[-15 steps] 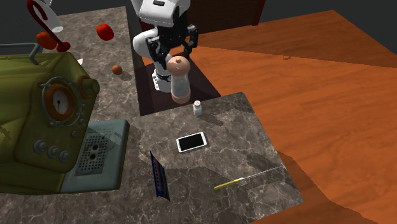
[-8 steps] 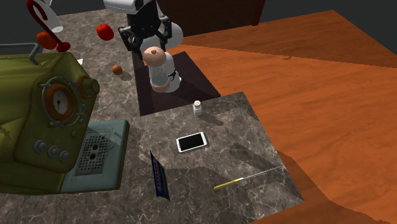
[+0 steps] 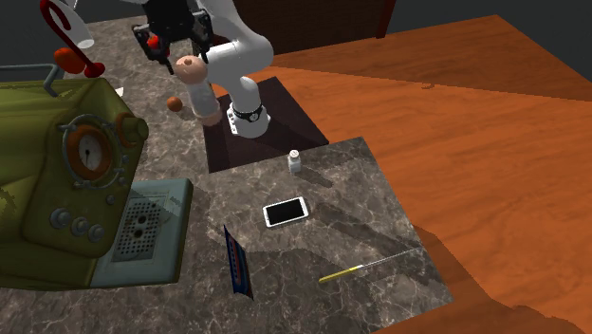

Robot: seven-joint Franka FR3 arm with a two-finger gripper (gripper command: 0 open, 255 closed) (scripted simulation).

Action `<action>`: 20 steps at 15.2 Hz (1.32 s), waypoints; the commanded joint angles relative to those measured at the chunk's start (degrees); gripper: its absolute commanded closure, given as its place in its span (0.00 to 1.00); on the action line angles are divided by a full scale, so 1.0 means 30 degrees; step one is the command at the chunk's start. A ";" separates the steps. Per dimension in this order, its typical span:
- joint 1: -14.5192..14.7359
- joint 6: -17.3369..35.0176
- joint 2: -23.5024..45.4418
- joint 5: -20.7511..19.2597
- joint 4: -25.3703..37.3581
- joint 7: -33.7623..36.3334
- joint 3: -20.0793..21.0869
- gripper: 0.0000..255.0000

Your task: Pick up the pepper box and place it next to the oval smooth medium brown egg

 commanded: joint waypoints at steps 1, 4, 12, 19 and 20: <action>-0.0301 -0.0505 -0.0965 -0.0653 -0.0325 -0.0740 -0.0486 1.00; -0.0695 -0.1230 -0.2027 -0.1659 -0.0396 -0.1905 -0.1276 1.00; -0.1506 -0.3019 -0.4147 -0.4698 0.0310 -0.5316 -0.3548 1.00; -0.1870 -0.3641 -0.5326 -0.6914 0.0711 -0.7541 -0.5167 1.00; -0.1922 -0.3499 -0.5513 -0.6989 0.0386 -0.7491 -0.5241 1.00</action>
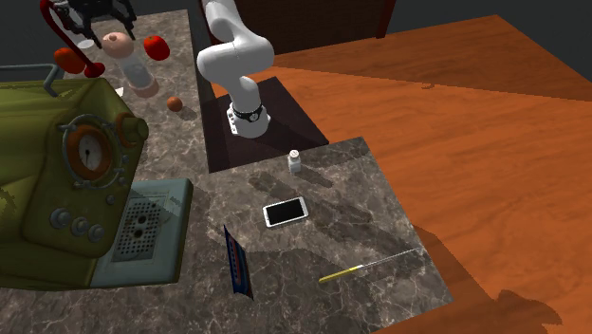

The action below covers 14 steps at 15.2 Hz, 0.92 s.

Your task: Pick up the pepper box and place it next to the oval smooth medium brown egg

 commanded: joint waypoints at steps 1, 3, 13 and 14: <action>-0.0090 0.0283 -0.0363 -0.0211 -0.0611 0.0037 -0.0199 1.00; -0.0197 0.0563 -0.0726 -0.0373 -0.1246 0.0130 -0.0361 1.00; -0.0774 0.1911 -0.2426 -0.1343 -0.4242 0.0517 -0.1346 1.00; -0.0836 0.2042 -0.2585 -0.1455 -0.4526 0.0550 -0.1461 1.00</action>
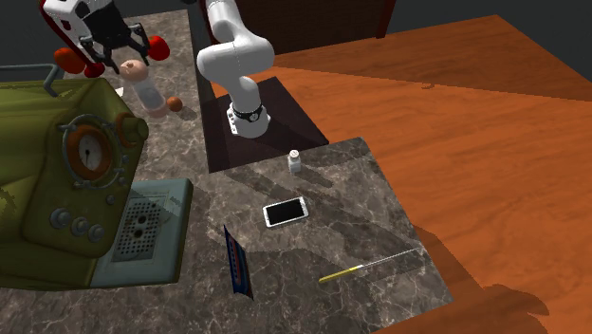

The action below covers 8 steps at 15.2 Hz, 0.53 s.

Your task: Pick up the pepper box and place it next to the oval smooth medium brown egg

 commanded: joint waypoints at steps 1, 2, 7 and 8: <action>-0.0126 0.0255 -0.0318 -0.0214 -0.0561 0.0068 -0.0214 1.00; -0.0191 0.0384 -0.0473 -0.0333 -0.0840 0.0098 -0.0336 1.00; -0.0529 0.1026 -0.1216 -0.0976 -0.2193 0.0231 -0.1003 1.00; -0.0599 0.1152 -0.1359 -0.1115 -0.2455 0.0255 -0.1147 1.00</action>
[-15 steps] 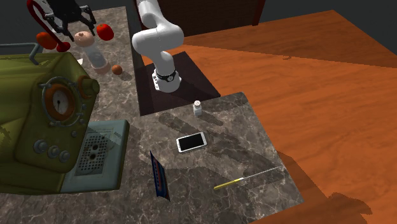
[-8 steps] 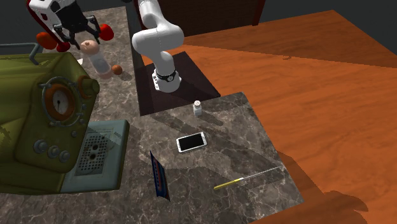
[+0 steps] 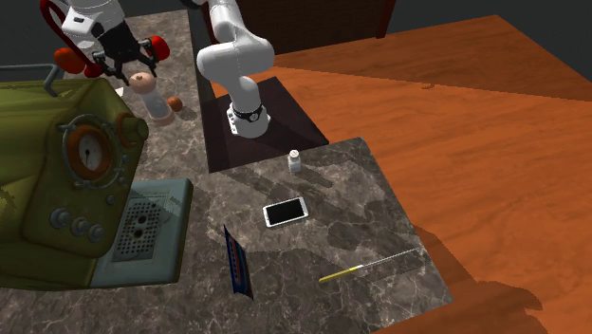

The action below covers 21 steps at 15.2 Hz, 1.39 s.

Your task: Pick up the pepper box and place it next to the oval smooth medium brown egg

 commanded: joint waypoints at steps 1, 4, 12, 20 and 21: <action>-0.0093 0.0334 -0.0235 -0.0348 -0.0516 0.0053 -0.0381 1.00; -0.0318 0.0712 -0.0639 -0.0796 -0.1279 0.0114 -0.0851 1.00; -0.0972 0.1715 -0.1594 -0.2169 -0.3191 0.0238 -0.2296 1.00; -0.1706 0.2735 -0.2326 -0.3825 -0.4911 0.0305 -0.4056 1.00; -0.1803 0.2866 -0.2398 -0.4054 -0.5111 0.0310 -0.4300 1.00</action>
